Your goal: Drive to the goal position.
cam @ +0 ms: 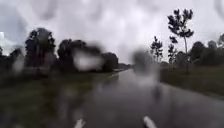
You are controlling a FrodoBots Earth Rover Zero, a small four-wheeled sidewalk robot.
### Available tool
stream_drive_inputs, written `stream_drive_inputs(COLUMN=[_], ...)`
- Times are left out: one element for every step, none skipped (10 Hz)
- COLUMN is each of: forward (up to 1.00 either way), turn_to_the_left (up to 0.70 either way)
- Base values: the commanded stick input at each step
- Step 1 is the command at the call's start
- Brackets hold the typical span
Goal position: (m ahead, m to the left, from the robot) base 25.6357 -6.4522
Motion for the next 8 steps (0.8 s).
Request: stream_drive_inputs(forward=[0.85, 0.85, 0.85, 0.85, 0.85, 0.85, 0.85, 0.85], turn_to_the_left=[-0.29, -0.33, -0.19, 0.0, 0.0, 0.0, 0.0, 0.0])
